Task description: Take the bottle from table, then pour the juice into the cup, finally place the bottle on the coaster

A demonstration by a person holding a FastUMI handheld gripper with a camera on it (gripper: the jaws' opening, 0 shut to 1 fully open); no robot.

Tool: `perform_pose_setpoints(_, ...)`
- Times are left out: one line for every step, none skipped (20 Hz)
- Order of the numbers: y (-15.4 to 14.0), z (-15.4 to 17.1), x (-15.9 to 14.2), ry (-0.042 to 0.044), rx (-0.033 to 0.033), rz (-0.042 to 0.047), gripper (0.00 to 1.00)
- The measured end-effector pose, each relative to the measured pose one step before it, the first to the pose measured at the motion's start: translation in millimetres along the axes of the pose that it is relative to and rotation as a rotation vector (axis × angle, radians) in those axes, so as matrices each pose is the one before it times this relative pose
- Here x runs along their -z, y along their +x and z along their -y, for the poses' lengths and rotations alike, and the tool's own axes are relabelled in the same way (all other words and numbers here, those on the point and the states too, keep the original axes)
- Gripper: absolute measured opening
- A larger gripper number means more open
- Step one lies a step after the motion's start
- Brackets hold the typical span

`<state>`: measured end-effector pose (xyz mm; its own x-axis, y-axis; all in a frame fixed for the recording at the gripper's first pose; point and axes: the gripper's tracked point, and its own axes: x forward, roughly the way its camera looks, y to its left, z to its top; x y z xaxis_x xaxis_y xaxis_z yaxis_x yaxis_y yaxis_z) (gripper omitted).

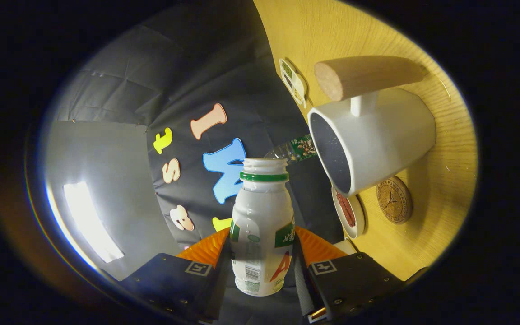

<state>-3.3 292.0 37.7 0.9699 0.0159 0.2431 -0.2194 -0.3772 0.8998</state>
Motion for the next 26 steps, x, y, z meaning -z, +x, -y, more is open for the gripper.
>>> perform_pose_setpoints(-0.8, 0.32, -0.48, -0.00103, 0.00078, 0.00104, 0.65)
perform_pose_setpoints(-0.04, -0.25, -0.84, -0.00211, -0.00115, -0.00106, 0.65)
perform_pose_setpoints(0.18, -0.22, 0.06, -0.00196, -0.00076, 0.00011, 0.65)
perform_pose_setpoints(-0.02, 0.16, 0.17, 0.00027, 0.00036, -0.00029, 0.65)
perform_pose_setpoints(0.29, 0.01, 0.64, 0.00054, 0.00015, -0.00049, 0.65)
perform_pose_setpoints(-0.26, -0.68, -0.19, 0.00131, 0.00077, -0.00014, 0.65)
perform_pose_setpoints(1.23, -0.19, 0.37, 0.00142, 0.00033, -0.00064, 0.65)
perform_pose_setpoints(-0.66, -0.89, -0.22, 0.00059, -0.0013, 0.00031, 0.65)
perform_pose_setpoints(0.24, 0.31, -0.34, -0.0008, 0.00019, -0.00091, 0.64)
perform_pose_setpoints(0.54, -0.17, 0.12, -0.002, 0.00006, 0.00046, 0.65)
perform_pose_setpoints(0.29, 0.09, -0.4, 0.00004, 0.00094, -0.00058, 0.64)
perform_pose_setpoints(-0.12, -0.87, 0.11, 0.00135, -0.00066, 0.00004, 0.65)
perform_pose_setpoints(-0.55, -0.07, 0.02, 0.0016, -0.00064, -0.00091, 0.64)
perform_pose_setpoints(-0.59, -0.21, 0.38, 0.00135, -0.00094, -0.00013, 0.64)
perform_pose_setpoints(0.09, 0.01, 0.3, -0.00099, 0.00032, -0.00102, 0.64)
perform_pose_setpoints(-0.02, -0.4, -0.37, -0.0009, 0.00051, -0.00082, 0.64)
perform_pose_setpoints(-0.49, -0.07, -0.28, 0.00096, -0.00096, 0.00114, 0.64)
perform_pose_setpoints(-0.01, -1.15, 0.23, -0.00002, -0.00145, 0.00037, 0.64)
perform_pose_setpoints(-0.06, 0.12, -0.26, -0.00102, 0.00014, 0.00098, 0.64)
perform_pose_setpoints(0.2, -0.7, -0.06, -0.00231, 0.00006, -0.00102, 0.64)
perform_pose_setpoints(0.06, 0.54, 0.45, -0.00102, 0.00152, -0.00111, 0.65)
perform_pose_setpoints(-0.12, -0.17, -0.01, 0.00023, 0.00183, -0.0029, 0.65)
perform_pose_setpoints(-0.09, 0.16, 0.22, 0.00096, 0.00091, 0.00046, 0.65)
perform_pose_setpoints(-0.1, -0.69, -0.08, 0.00045, -0.00022, 0.00075, 0.64)
perform_pose_setpoints(-0.68, 0.48, 0.31, -0.00039, -0.00048, -0.00127, 0.64)
perform_pose_setpoints(0.0, -0.5, -0.08, -0.00296, -0.00063, -0.00133, 0.64)
